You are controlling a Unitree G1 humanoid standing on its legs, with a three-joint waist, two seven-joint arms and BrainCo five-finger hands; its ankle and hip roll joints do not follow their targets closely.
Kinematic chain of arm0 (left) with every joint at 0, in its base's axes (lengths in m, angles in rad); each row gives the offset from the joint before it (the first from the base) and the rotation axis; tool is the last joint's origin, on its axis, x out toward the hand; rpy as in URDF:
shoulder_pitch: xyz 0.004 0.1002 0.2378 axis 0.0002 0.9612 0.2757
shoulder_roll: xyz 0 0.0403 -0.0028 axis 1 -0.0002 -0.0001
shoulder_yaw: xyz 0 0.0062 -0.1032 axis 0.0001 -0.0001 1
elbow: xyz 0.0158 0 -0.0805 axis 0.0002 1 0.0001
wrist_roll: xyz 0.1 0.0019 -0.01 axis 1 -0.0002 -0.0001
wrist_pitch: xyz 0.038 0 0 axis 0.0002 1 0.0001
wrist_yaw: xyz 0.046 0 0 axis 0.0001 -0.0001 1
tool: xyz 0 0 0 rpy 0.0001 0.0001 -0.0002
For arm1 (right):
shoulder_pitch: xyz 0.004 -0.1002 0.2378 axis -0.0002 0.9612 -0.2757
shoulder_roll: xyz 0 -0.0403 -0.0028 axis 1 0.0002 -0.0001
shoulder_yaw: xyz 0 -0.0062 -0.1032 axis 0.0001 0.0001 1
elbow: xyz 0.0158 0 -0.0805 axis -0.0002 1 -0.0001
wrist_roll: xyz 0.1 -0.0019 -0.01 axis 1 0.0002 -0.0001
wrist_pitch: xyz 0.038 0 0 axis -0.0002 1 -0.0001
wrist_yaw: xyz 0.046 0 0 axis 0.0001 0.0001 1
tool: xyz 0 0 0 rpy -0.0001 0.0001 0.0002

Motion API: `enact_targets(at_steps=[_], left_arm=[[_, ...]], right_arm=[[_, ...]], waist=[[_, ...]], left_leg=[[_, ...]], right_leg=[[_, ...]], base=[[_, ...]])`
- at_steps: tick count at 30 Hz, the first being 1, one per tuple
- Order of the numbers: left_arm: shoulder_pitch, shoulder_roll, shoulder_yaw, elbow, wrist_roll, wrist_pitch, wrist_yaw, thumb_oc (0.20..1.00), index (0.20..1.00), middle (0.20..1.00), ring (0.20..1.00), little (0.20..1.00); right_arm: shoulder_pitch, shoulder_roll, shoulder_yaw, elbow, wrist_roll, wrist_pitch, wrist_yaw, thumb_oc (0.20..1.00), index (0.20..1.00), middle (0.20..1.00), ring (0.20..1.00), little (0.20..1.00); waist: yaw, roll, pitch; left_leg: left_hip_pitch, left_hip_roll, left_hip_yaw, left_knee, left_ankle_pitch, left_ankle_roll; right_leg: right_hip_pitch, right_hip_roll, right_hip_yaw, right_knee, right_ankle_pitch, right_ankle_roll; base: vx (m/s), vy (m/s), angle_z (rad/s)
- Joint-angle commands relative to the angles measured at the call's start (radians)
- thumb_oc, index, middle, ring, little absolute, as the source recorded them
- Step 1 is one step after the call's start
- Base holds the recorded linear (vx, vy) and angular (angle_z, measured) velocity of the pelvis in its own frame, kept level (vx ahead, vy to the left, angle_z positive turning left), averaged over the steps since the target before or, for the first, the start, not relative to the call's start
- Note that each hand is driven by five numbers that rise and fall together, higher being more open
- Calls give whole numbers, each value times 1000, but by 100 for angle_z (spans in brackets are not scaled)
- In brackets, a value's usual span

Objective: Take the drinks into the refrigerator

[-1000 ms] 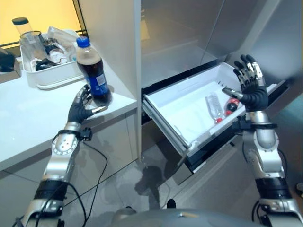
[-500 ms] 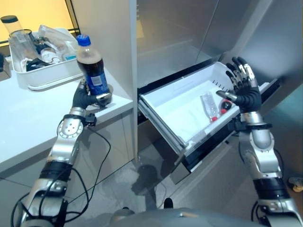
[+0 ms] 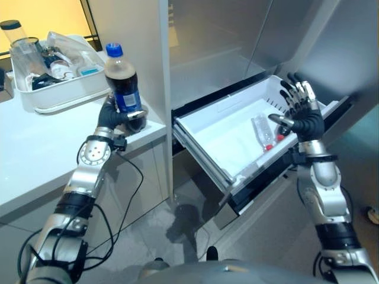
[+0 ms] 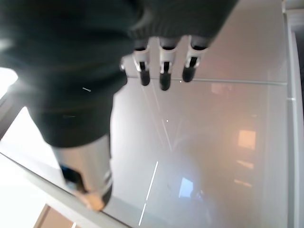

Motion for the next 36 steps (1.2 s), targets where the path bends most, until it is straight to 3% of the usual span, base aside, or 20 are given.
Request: enact_targets(at_steps=[1, 8, 28, 29, 36], left_arm=[[-206, -41, -57, 82, 75, -5, -13, 1000, 1000, 1000, 1000, 1000], [-222, -74, -105, 126, 119, 30, -49, 1000, 1000, 1000, 1000, 1000], [-143, -120, -78, 187, 199, 47, -50, 1000, 1000, 1000, 1000, 1000], [-137, -120, -74, 184, 196, 46, -48, 200, 200, 200, 200, 200], [-126, -125, -56, 184, 207, 43, -30, 200, 200, 200, 200, 200]], right_arm=[[-53, -15, -36, -88, 27, -27, 5, 1000, 1000, 1000, 1000, 1000], [-57, -7, -41, -92, 28, -20, 0, 1000, 1000, 1000, 1000, 1000], [-30, 12, -55, -109, 29, -19, 4, 1000, 1000, 1000, 1000, 1000], [-29, 12, -56, -110, 27, -19, 3, 1000, 1000, 1000, 1000, 1000], [-20, 14, -59, -111, 26, -21, 6, 1000, 1000, 1000, 1000, 1000]], waist=[[-25, 19, 8], [-28, 20, 8], [-29, 18, 5], [-28, 18, 4], [-25, 14, 4]], left_leg=[[37, -19, -61, 2, -87, 33], [39, -19, -60, 2, -88, 35], [40, -19, -57, 2, -91, 36], [40, -19, -56, 2, -91, 36], [39, -16, -58, 2, -90, 34]], right_leg=[[33, 2, 2, 95, -96, 54], [34, 2, 3, 95, -96, 54], [32, 4, 6, 99, -99, 52], [32, 5, 7, 99, -99, 52], [34, 5, 4, 97, -99, 51]], base=[[0, 0, 0], [0, 0, 0], [0, 0, 0], [0, 0, 0], [0, 0, 0]])
